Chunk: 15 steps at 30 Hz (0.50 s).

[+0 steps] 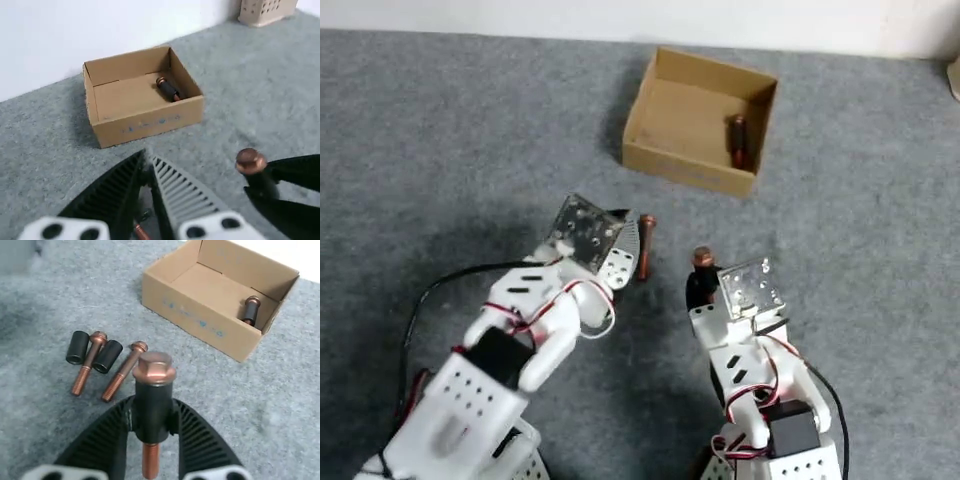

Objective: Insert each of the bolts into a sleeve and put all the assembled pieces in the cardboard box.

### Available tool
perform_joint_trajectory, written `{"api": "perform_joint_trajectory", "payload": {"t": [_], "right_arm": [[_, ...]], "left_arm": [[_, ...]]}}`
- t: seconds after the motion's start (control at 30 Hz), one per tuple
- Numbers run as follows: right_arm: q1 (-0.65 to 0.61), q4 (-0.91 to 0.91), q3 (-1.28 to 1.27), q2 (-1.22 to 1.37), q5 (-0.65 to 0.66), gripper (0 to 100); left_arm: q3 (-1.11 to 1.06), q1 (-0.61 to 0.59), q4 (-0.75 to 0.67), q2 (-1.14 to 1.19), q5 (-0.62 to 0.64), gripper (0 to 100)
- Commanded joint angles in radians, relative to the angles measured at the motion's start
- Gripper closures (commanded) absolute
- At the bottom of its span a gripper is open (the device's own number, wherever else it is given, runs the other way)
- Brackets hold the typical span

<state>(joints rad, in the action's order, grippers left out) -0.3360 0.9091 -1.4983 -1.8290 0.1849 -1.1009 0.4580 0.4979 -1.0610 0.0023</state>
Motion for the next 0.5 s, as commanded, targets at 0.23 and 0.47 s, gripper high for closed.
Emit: {"api": "perform_joint_trajectory", "payload": {"t": [0.23, 0.47], "right_arm": [[0.113, -0.22, 0.019, 0.11, 0.02, 99.4], [0.12, -0.277, 0.409, 0.59, 0.048, 99.4]], "left_arm": [[0.005, -0.134, -0.16, 0.12, -0.034, 99], [-0.085, -0.165, 0.176, -0.18, -0.12, 99]]}}
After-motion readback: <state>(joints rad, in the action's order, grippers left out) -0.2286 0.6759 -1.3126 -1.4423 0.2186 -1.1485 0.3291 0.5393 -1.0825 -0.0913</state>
